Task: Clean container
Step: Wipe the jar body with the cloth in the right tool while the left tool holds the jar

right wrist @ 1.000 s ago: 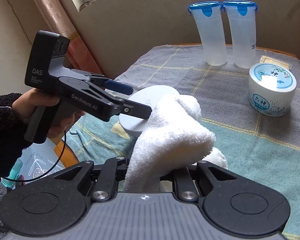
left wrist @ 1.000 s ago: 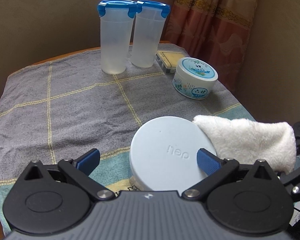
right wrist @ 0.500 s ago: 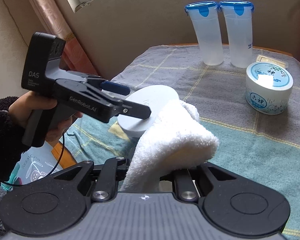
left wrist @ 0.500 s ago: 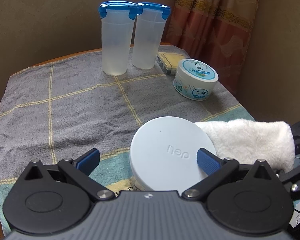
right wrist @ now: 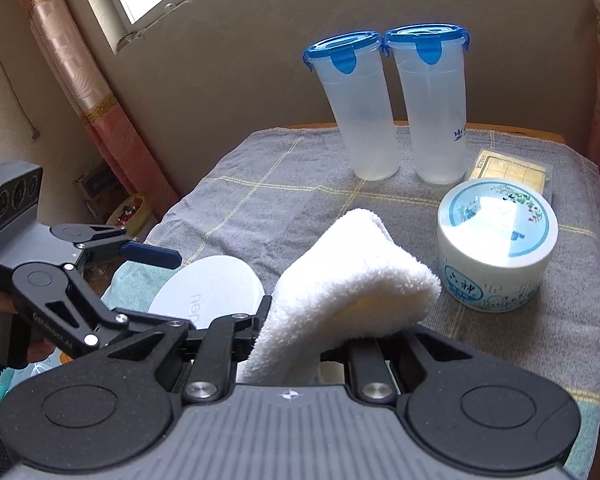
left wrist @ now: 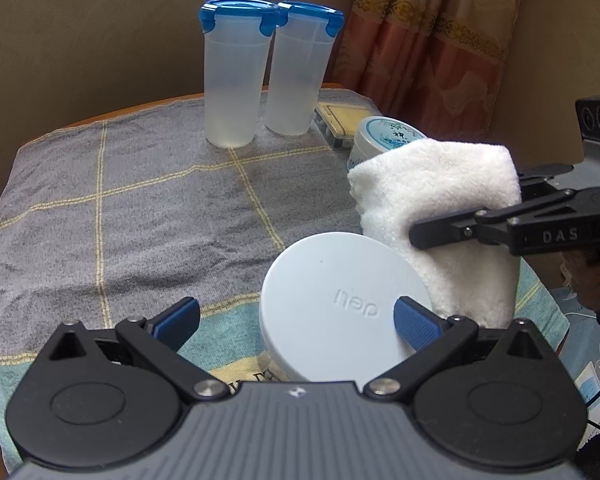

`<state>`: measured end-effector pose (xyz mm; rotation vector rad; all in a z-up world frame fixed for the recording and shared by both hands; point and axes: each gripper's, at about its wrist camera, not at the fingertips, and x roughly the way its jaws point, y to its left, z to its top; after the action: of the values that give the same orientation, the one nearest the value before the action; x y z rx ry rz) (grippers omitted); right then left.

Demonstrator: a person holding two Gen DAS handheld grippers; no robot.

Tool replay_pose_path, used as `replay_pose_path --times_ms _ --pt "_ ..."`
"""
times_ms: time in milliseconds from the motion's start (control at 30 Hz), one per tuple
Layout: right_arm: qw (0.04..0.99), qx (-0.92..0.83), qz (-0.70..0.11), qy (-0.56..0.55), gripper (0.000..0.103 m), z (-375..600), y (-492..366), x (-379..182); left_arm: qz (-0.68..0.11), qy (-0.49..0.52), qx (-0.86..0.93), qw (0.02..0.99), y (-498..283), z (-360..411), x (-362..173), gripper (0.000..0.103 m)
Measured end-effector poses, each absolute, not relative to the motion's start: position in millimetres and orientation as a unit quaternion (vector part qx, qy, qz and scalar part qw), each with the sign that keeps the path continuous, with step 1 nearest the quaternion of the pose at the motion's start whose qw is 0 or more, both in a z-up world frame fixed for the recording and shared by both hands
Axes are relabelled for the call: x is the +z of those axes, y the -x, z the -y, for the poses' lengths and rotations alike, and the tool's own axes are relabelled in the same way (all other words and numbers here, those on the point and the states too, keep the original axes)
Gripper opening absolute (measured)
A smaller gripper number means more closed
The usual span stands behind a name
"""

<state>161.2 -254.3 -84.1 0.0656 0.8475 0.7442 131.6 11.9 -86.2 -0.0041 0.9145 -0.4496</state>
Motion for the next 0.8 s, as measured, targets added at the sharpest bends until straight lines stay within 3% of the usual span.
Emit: replay_pose_path --times_ms 800 --pt "0.817 0.375 -0.436 -0.042 0.02 242.3 -81.8 -101.4 -0.431 -0.015 -0.201 0.879 -127.2 -6.3 -82.7 0.103"
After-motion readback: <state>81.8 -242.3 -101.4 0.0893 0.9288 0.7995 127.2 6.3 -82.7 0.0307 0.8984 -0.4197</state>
